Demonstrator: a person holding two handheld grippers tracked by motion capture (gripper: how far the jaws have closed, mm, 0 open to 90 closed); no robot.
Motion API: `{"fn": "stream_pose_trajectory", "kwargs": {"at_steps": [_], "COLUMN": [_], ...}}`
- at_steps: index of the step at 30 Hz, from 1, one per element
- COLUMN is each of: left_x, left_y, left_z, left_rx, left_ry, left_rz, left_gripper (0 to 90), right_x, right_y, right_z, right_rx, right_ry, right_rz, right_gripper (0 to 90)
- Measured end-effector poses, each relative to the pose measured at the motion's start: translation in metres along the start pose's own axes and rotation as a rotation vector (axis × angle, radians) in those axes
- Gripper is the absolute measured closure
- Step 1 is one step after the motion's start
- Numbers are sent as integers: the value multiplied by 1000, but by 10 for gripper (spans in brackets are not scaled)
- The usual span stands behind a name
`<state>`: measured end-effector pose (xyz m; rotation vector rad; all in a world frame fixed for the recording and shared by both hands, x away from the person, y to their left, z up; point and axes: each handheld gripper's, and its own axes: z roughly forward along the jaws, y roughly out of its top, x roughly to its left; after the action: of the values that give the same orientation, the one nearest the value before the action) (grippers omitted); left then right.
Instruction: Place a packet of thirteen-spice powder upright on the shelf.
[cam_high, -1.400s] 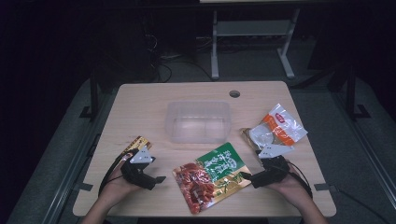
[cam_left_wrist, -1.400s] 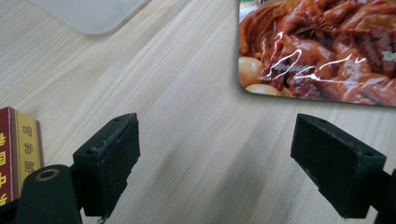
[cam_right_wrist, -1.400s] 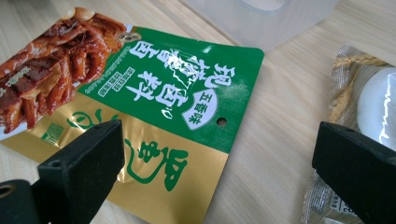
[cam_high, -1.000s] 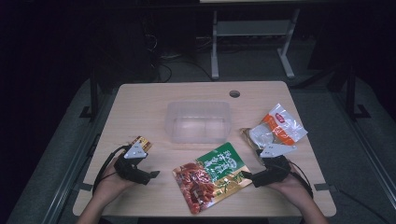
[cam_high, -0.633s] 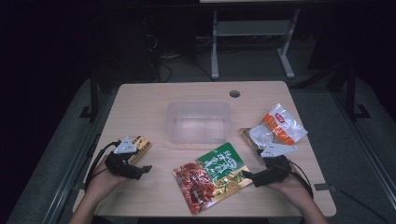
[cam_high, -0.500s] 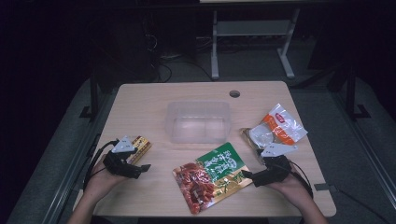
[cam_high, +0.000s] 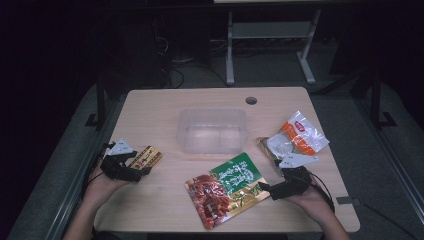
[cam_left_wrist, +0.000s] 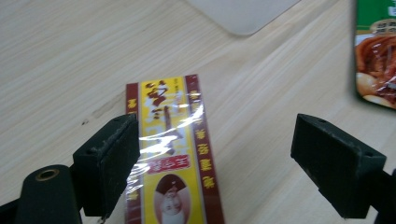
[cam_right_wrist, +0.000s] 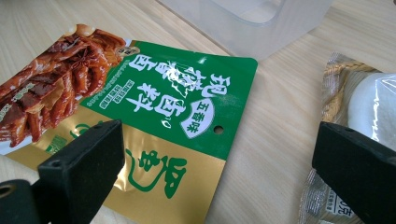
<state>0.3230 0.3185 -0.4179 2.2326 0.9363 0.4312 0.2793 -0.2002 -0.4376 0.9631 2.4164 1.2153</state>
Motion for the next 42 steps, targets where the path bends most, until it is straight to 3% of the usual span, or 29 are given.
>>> {"fn": "stream_pose_trajectory", "kwargs": {"at_steps": [5,6,8,22,35,42], "left_x": [6,10,13,14,16,16], "left_y": [-5,-9,-12,-23,-24,-23], "left_z": [8,11,14,31,32,31], "left_rx": [3,14,20,119,133,137], "left_ry": [19,26,27,42,53,46], "left_rz": [-36,-63,-79,-70,-79,-103], "left_gripper": [149,149,149,161,297,308], "right_x": [1,1,1,0,0,0], "right_y": [0,0,0,-1,-1,-1], "right_z": [0,0,0,0,0,0], "right_rx": [3,4,4,6,7,8], "right_ry": [0,2,2,4,5,5], "right_rz": [0,0,-1,4,4,6], "right_gripper": [25,25,26,26,27,27]}}
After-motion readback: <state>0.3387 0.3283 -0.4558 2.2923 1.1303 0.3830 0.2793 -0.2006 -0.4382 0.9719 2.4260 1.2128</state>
